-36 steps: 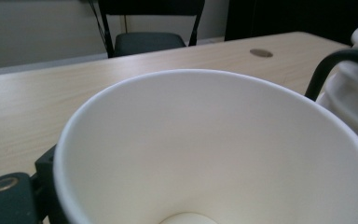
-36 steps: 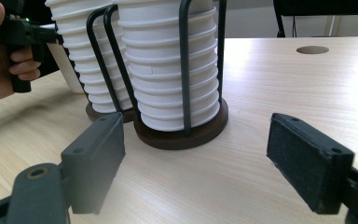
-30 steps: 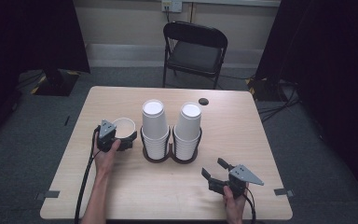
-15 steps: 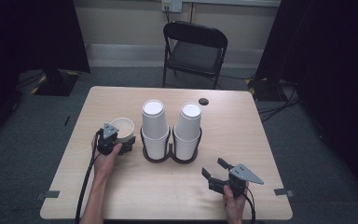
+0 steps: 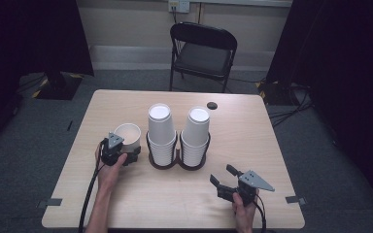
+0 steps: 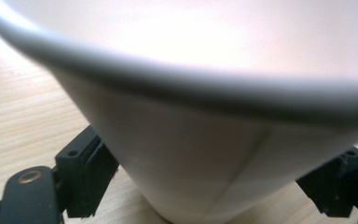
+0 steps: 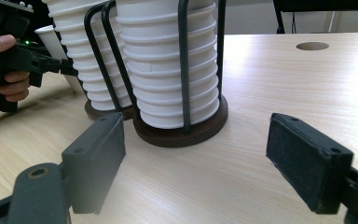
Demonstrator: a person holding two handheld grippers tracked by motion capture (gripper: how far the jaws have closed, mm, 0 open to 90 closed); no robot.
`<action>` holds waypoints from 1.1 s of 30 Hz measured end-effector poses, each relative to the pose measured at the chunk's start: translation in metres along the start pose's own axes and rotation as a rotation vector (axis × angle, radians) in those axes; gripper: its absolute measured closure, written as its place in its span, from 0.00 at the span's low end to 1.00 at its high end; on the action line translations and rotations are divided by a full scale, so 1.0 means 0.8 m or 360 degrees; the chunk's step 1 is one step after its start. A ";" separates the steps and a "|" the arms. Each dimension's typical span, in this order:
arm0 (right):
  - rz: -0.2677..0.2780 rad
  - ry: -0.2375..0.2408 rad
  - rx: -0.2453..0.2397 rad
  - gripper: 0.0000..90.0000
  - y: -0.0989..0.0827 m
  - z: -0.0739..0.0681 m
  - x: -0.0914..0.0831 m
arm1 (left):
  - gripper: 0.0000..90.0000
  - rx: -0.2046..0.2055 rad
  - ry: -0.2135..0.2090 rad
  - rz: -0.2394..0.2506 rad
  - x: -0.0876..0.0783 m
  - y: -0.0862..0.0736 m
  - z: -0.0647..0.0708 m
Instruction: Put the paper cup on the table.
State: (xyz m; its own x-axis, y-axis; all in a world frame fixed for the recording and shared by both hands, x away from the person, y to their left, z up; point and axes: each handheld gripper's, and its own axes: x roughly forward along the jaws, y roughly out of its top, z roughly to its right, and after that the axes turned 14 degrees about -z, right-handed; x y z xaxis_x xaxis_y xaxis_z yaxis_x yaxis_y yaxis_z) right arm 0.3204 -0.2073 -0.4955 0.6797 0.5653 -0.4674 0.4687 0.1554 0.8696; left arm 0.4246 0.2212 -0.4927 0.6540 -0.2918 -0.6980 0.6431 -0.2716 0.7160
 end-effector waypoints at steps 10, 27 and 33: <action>0.0002 0.0007 0.0005 0.21 0.000 0.001 -0.001 | 0.17 -0.0007 0.0049 -0.0001 -0.006 -0.011 0.000; 0.0000 0.0021 0.0017 0.21 0.000 0.001 -0.001 | 0.17 -0.0093 0.0015 0.0113 -0.043 -0.030 0.014; 0.0000 0.0020 0.0020 0.21 0.000 0.001 -0.001 | 0.17 -0.0081 0.0029 0.0156 -0.058 -0.042 0.020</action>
State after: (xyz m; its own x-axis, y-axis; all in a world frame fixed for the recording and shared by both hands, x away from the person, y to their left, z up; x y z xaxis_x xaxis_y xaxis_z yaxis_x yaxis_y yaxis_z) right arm 0.3203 -0.2088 -0.4955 0.6724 0.5755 -0.4654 0.4759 0.1455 0.8674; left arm 0.3662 0.2294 -0.4842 0.7217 -0.2979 -0.6248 0.5946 -0.1955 0.7799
